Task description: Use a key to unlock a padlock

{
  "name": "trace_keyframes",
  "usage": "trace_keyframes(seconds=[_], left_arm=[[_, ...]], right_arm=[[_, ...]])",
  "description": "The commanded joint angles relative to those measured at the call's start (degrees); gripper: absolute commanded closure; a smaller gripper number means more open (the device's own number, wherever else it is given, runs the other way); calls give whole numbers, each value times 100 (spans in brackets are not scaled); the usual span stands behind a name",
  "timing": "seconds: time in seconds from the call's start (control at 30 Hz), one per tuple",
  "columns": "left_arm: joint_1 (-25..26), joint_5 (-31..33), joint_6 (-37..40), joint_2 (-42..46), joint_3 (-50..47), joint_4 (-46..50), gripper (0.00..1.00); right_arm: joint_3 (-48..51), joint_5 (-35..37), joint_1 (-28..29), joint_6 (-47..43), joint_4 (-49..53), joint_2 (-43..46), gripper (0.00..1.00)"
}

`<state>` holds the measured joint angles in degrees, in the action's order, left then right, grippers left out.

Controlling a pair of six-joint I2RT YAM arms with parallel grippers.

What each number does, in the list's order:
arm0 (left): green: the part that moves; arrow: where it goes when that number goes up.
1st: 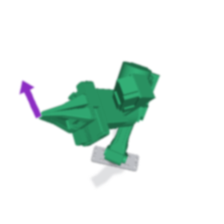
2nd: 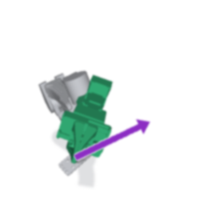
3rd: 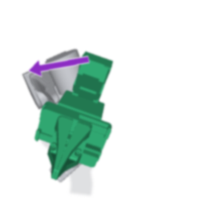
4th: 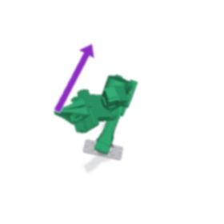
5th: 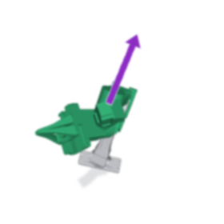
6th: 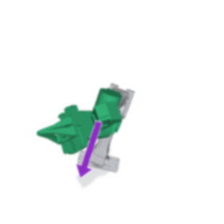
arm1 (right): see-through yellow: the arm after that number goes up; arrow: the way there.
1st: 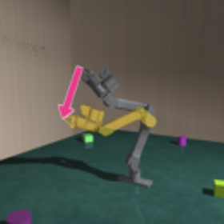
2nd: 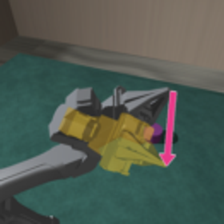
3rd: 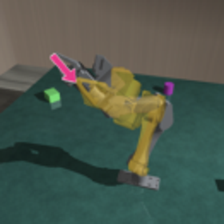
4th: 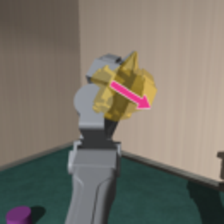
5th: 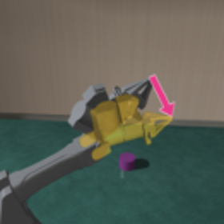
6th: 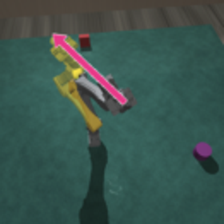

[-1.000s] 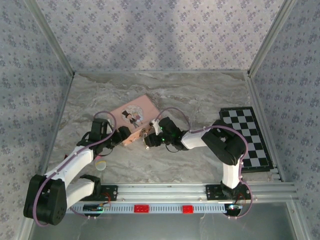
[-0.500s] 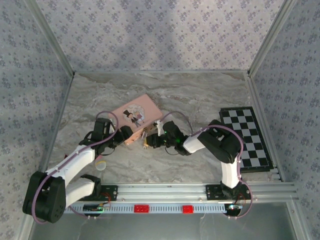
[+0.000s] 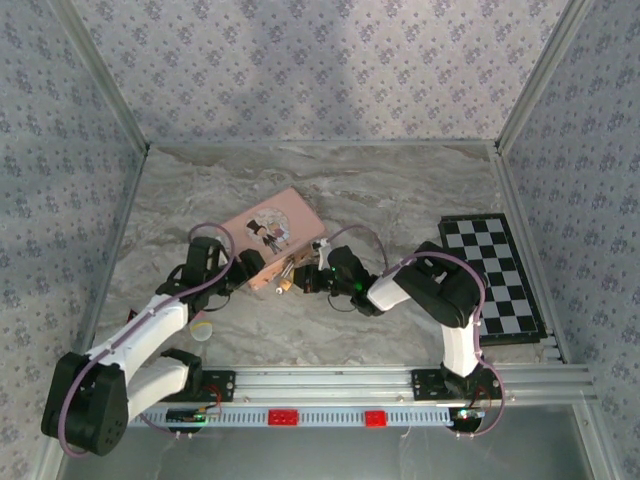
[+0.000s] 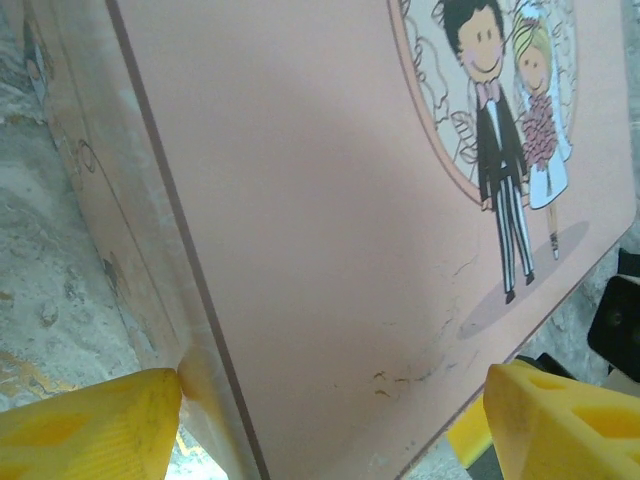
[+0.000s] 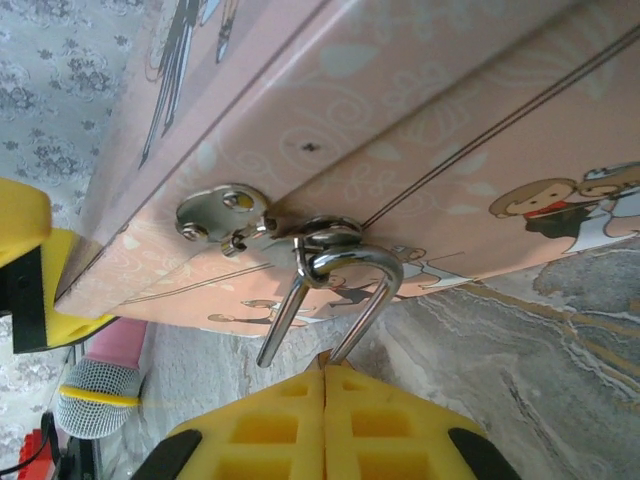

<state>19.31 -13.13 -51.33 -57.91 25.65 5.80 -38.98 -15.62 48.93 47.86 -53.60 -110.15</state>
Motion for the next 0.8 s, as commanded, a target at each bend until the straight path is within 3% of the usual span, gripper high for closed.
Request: trace_keyframes(seconds=[0.0, 0.13, 0.43, 0.63, 0.77], left_arm=[[29, 134, -79, 163, -47, -21, 21], [29, 144, -96, 192, -84, -26, 21], [38, 73, -136, 184, -104, -79, 21], [38, 51, -158, 201, -135, -92, 21], [38, 15, -184, 201, -123, -132, 20]], right_arm=[[114, 299, 14, 212, -252, -68, 84], [156, 375, 11, 336, -433, -190, 74], [-92, 374, 64, 367, -1042, -693, 73], [-250, 586, 182, 95, -663, -761, 69], [-306, 670, 167, 69, -951, -951, 69]])
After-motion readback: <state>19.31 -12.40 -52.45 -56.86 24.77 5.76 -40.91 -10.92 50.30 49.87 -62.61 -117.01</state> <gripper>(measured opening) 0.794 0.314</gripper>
